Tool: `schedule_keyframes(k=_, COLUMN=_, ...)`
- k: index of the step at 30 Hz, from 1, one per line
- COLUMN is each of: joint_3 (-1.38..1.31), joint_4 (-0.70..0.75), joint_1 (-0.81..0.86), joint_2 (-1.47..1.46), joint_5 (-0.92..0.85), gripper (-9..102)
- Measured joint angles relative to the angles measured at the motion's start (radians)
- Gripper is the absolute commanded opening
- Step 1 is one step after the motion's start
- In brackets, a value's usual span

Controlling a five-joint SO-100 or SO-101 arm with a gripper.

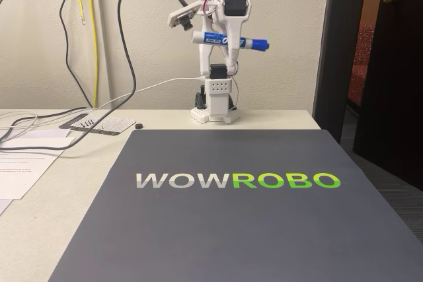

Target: Pick up the blue marker.

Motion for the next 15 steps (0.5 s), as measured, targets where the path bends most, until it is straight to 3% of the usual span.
schedule_keyframes(k=5, joint_3=0.298, joint_4=-0.043, joint_1=-0.005, joint_2=0.27, joint_5=0.035, gripper=0)
schedule_keyframes(k=15, joint_3=0.867, joint_4=-0.327, joint_1=-0.005, joint_2=0.715, joint_5=0.1, gripper=0)
